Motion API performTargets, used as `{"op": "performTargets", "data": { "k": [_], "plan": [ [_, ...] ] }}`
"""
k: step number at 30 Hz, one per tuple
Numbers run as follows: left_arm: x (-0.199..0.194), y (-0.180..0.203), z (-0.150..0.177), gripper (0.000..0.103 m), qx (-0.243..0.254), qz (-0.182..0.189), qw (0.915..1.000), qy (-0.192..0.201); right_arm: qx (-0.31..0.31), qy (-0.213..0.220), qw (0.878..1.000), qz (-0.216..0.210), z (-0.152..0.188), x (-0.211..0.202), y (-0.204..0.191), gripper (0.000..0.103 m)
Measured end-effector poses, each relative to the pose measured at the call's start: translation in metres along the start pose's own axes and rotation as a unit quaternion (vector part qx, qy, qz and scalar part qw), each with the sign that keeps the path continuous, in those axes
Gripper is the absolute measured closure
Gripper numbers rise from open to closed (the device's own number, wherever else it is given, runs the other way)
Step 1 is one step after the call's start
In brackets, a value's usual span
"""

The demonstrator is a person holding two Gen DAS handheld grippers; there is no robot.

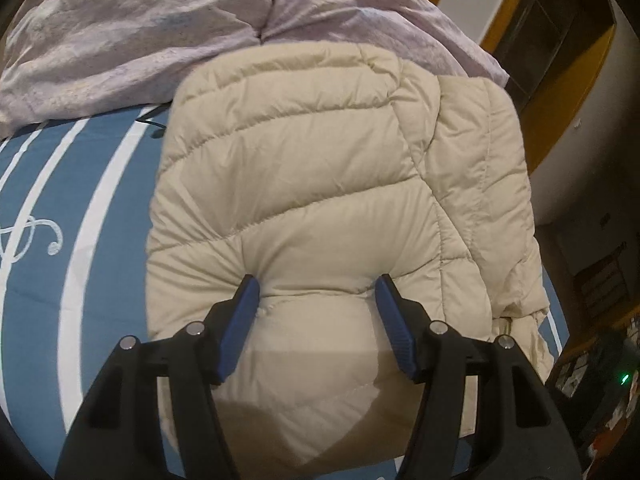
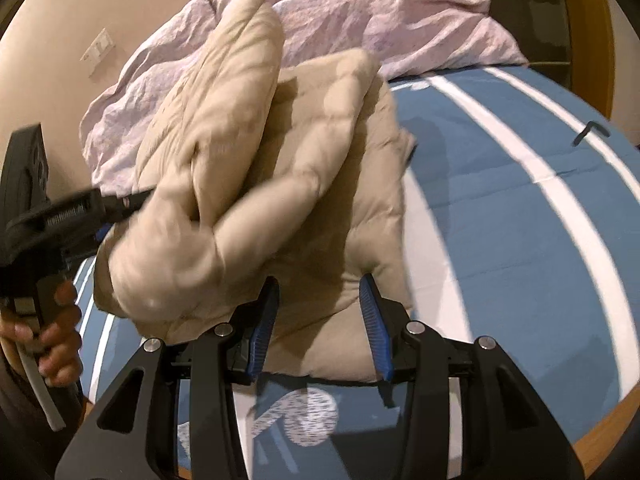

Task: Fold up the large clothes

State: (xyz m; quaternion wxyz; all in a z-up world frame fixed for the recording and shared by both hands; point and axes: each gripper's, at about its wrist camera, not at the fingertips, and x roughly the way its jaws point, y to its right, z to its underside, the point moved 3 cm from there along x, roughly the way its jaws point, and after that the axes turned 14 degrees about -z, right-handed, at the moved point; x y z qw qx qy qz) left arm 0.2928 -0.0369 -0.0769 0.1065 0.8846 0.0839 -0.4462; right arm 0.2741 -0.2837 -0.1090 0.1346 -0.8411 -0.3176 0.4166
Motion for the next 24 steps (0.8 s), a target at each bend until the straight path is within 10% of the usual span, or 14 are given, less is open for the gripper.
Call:
{"op": "performTargets", "data": {
  "k": [11,24],
  "plan": [
    [0.017,0.015,0.006,0.042,0.019,0.014,0.9997,-0.006,0.029,0.072,0.994,0.074,-0.038,-0.051,0.032,0.059],
    [0.028,0.027,0.013,0.04,0.042,0.008,0.9991,-0.001,-0.032,0.073,0.997,-0.021,-0.064,-0.037,-0.039,0.061]
  ]
}}
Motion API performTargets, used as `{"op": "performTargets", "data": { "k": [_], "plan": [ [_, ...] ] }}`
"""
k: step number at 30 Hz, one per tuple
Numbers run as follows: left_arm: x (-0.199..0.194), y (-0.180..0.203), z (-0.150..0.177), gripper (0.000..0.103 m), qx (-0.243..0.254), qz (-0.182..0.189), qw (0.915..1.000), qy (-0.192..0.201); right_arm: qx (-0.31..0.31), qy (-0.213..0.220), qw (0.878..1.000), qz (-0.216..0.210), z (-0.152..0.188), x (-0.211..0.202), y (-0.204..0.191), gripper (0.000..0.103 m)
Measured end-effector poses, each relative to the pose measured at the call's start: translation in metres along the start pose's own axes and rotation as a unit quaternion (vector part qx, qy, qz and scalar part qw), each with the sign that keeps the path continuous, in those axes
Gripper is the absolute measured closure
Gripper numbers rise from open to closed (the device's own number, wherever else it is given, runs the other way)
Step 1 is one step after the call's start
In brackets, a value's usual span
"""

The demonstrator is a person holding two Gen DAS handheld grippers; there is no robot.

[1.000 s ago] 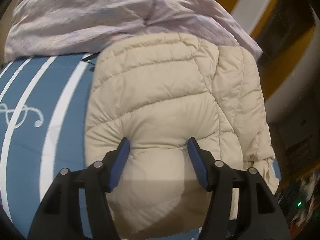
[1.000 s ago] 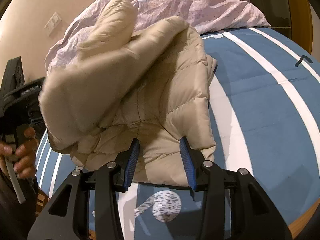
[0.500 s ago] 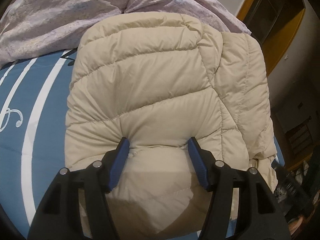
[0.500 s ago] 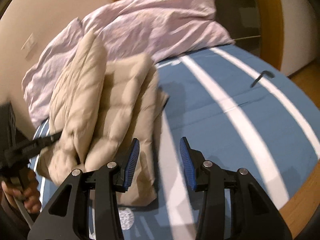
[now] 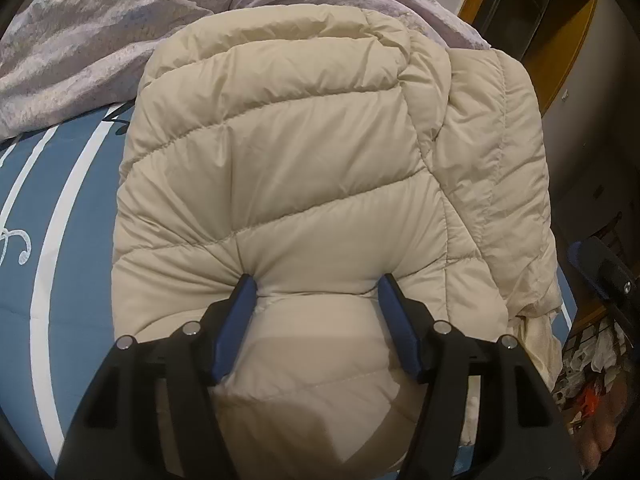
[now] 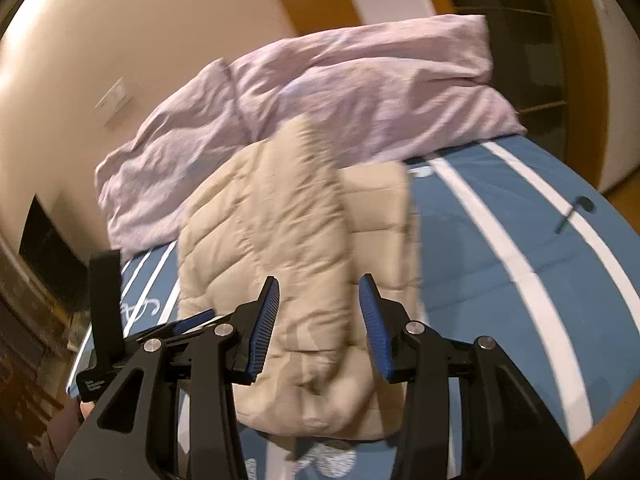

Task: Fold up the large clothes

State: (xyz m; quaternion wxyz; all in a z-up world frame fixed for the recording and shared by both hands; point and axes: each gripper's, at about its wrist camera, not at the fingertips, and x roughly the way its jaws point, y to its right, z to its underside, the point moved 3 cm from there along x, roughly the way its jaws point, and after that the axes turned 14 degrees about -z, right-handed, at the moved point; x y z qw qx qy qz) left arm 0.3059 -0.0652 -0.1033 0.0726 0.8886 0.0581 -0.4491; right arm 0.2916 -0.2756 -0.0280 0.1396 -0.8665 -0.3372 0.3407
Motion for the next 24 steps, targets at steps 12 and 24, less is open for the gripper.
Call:
{"op": "performTargets", "data": {
  "k": [12,24],
  "plan": [
    [-0.005,0.001,0.0,0.04,-0.001,-0.002,1.0,0.003,0.0,-0.062,0.996,0.062,0.027,0.044,0.028,0.069],
    [-0.03,-0.003,-0.019,0.04,0.019,-0.032,0.9987,0.036,0.021,-0.079,0.995,0.064,0.037,0.063,0.053,0.07]
  ]
}}
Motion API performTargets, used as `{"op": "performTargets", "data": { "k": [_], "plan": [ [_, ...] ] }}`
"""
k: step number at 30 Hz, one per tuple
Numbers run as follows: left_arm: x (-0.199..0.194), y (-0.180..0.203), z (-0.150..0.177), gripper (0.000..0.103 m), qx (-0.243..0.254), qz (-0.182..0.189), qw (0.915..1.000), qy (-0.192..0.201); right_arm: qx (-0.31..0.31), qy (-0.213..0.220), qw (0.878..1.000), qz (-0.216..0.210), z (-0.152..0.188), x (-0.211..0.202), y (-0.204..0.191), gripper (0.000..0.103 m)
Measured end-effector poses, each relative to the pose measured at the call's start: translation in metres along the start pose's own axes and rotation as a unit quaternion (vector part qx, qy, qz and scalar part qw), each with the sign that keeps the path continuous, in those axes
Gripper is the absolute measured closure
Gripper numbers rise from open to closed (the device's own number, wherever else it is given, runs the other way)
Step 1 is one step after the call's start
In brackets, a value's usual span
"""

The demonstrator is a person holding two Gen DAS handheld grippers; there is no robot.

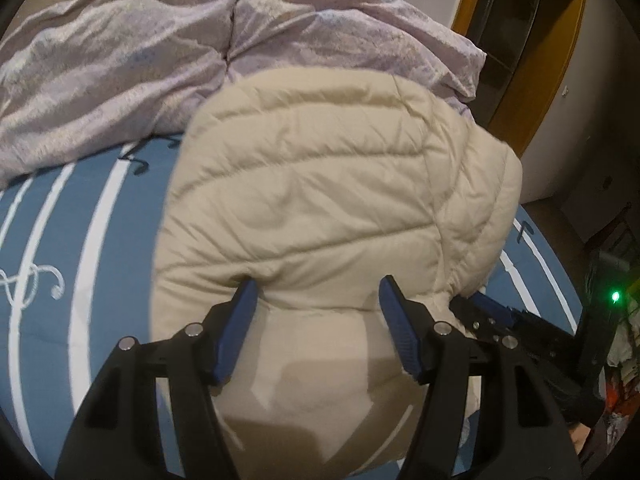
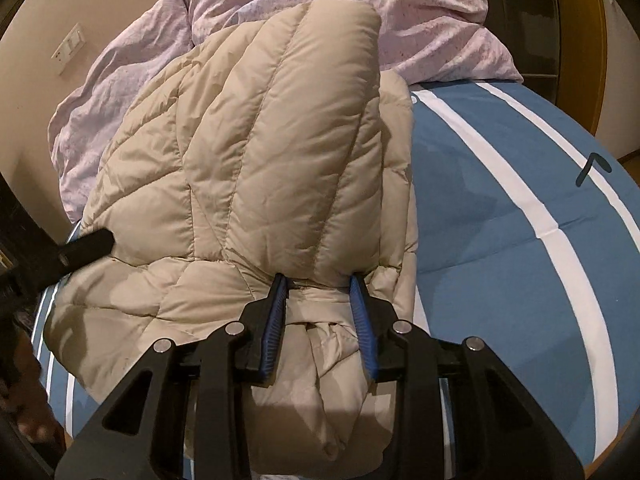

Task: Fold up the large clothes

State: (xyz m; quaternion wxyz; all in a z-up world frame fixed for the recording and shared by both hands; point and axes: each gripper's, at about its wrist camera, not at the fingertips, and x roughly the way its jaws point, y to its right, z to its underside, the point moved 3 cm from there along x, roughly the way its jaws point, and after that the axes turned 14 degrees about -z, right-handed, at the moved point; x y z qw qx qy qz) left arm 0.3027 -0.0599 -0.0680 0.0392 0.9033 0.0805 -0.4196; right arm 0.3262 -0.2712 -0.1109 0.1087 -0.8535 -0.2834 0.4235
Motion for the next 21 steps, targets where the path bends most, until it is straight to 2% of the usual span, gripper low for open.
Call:
{"op": "performTargets", "data": {
  "k": [8,13,18,21],
  "plan": [
    [-0.01,-0.01,-0.036,0.039,0.016,-0.052,0.9979,0.035,-0.008,0.002,1.0,-0.001,0.001,0.006,0.001,0.07],
    [0.006,-0.015,-0.058,0.038,0.032,-0.104,0.993,0.047,-0.007,0.003,1.0,-0.008,0.001,0.007,0.004,0.07],
    [0.043,-0.012,-0.05,0.038,0.033,-0.104,0.9938,0.017,-0.006,0.005,1.0,-0.012,0.002,0.008,0.005,0.07],
    [0.058,-0.006,-0.036,0.037,0.043,-0.114,0.9924,0.016,-0.005,0.005,1.0,-0.015,0.001,0.007,0.006,0.07]
  ]
}}
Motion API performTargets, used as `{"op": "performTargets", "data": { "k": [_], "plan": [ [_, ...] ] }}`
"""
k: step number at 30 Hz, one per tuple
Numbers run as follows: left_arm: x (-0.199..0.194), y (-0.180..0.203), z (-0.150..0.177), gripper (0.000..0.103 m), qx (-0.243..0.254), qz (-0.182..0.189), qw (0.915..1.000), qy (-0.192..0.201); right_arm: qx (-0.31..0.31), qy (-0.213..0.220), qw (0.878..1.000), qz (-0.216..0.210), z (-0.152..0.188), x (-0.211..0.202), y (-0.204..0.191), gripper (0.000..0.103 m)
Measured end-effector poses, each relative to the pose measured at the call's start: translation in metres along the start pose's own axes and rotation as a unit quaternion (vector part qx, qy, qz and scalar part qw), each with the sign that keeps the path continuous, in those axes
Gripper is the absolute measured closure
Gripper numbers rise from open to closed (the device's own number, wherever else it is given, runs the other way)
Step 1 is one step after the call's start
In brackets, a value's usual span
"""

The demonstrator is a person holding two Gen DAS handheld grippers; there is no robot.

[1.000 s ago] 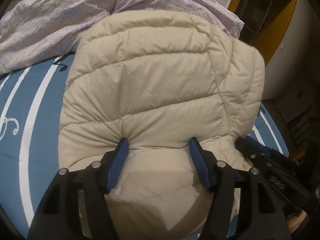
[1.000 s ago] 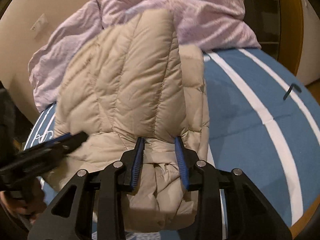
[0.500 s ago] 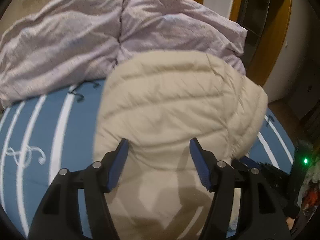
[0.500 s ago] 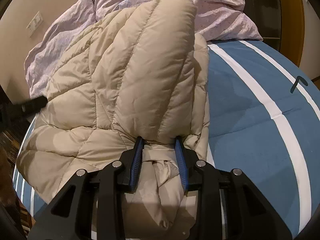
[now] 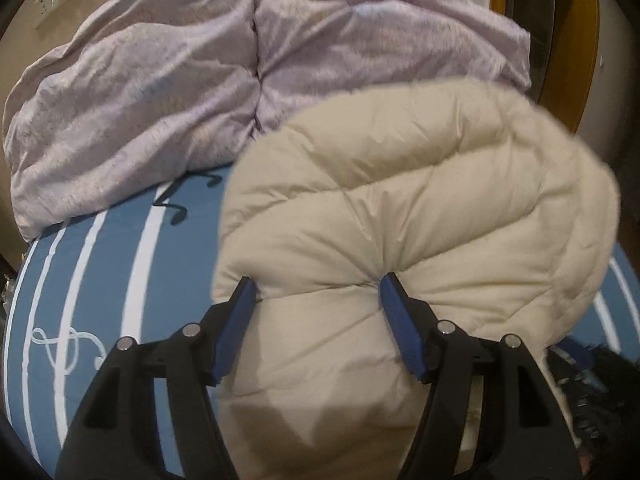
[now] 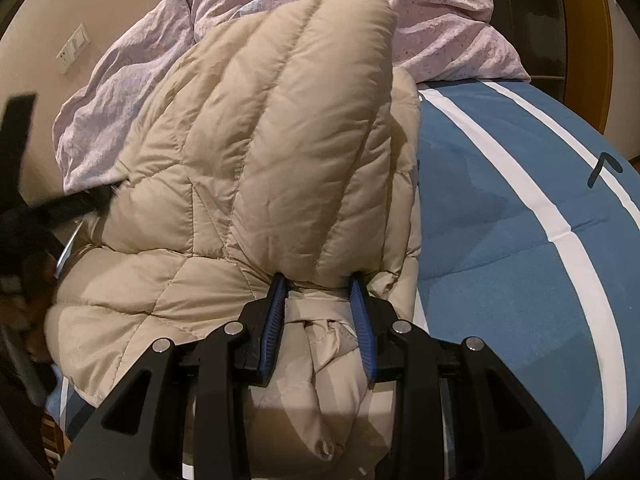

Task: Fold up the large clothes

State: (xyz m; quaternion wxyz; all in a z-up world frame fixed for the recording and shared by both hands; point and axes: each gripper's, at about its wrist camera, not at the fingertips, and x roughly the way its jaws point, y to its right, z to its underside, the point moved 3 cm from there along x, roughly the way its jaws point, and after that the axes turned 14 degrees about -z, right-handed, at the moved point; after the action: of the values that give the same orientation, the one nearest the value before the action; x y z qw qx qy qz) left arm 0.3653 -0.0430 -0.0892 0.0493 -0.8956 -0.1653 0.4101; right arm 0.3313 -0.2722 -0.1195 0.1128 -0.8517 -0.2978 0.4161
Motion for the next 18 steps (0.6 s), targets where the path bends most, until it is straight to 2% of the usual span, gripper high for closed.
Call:
{"op": "performTargets", "data": {
  "k": [4,10,13,18],
  "plan": [
    [0.006,0.005,0.008,0.037,-0.008,-0.005,0.9999,-0.006,0.003,-0.002,1.0,-0.001,-0.002,-0.003,0.002,0.069],
    [0.006,0.006,0.016,0.037,-0.021,-0.001,0.9997,-0.008,0.002,0.004,1.0,0.018,-0.011,-0.022,-0.006,0.069],
    [0.005,0.006,0.019,0.037,-0.027,0.002,0.9996,-0.008,-0.009,0.029,0.999,0.02,-0.02,-0.041,-0.017,0.068],
    [0.005,0.006,0.02,0.037,-0.033,0.006,0.9994,-0.008,-0.034,0.069,0.997,-0.004,-0.045,-0.063,-0.044,0.068]
  ]
}}
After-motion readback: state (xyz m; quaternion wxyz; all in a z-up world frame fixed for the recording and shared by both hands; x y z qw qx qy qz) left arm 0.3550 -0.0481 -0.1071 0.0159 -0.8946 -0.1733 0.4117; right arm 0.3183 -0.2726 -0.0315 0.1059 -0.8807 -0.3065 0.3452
